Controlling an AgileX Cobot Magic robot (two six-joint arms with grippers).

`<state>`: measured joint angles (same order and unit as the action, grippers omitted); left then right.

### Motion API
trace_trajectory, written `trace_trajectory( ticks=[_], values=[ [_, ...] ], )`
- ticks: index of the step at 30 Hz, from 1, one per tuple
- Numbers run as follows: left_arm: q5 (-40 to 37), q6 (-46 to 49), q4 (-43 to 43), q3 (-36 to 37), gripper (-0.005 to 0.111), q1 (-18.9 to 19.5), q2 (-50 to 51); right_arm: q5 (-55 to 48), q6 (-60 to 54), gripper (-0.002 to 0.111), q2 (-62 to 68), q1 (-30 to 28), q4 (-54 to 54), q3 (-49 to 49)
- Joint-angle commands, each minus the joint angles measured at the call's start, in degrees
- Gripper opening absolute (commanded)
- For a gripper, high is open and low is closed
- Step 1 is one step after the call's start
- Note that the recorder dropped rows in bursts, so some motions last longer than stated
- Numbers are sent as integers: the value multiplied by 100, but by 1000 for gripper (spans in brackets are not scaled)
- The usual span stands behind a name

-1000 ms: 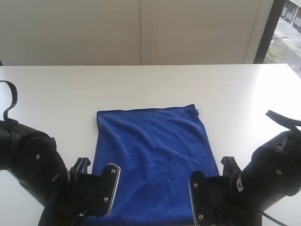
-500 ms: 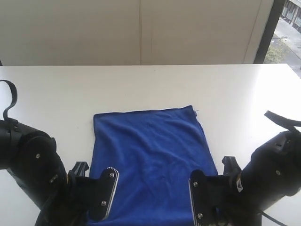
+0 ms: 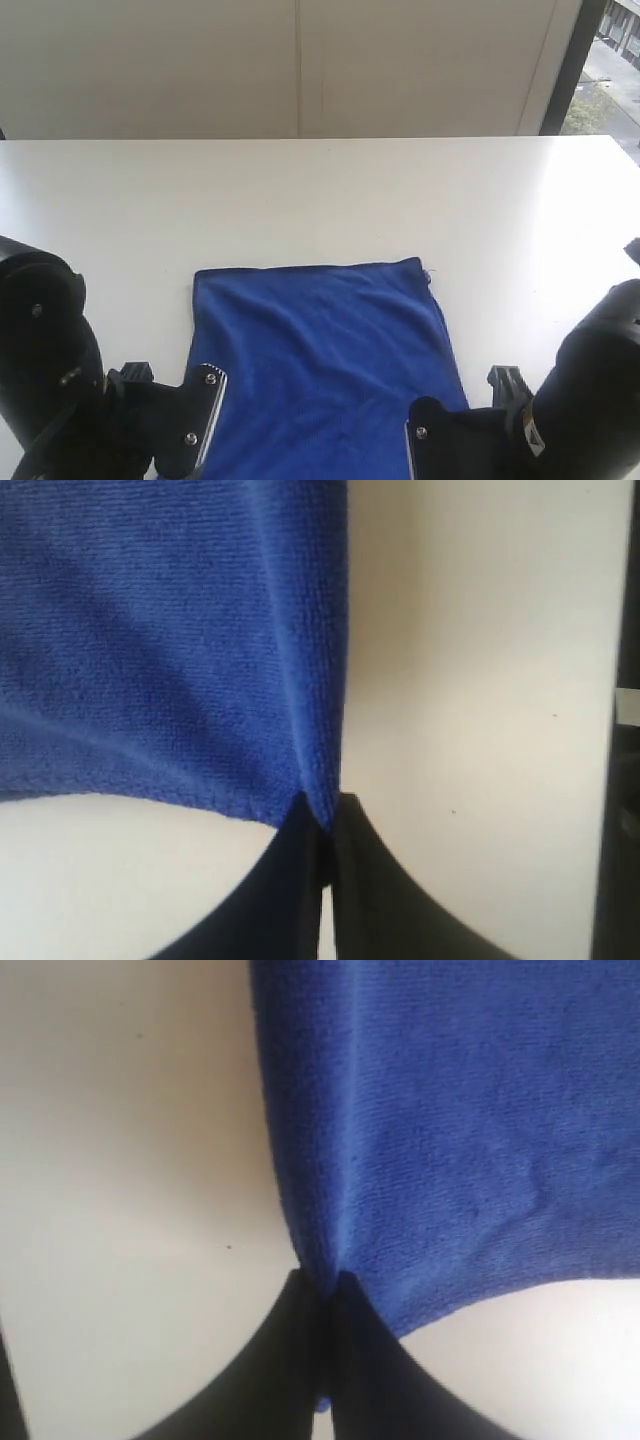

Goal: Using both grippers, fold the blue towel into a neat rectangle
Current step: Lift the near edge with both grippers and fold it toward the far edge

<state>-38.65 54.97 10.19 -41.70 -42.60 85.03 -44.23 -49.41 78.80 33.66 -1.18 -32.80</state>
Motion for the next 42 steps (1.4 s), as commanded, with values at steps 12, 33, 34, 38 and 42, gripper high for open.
trace_trajectory(
  ticks=[12, 33, 34, 38, 42],
  values=[
    [206, -426, -712, 33, 0, 19, -502, -207, 1883, 0, -551, 239, 1822, -686],
    [3228, -372, -1093, 33, 0, 546, -420, 1057, 5716, 0, 433, 228, 5511, -714],
    [3321, -372, -1093, 33, 0, 546, -377, 1057, 6002, 0, 489, 228, 5773, -714],
    [3504, -372, -1093, 33, 0, 546, -199, 1057, 6700, 0, 618, 228, 6545, -714],
    [3743, -397, -1093, 33, 0, 609, -6, 1174, 7271, 0, 678, 13, 6836, -801]
  ],
)
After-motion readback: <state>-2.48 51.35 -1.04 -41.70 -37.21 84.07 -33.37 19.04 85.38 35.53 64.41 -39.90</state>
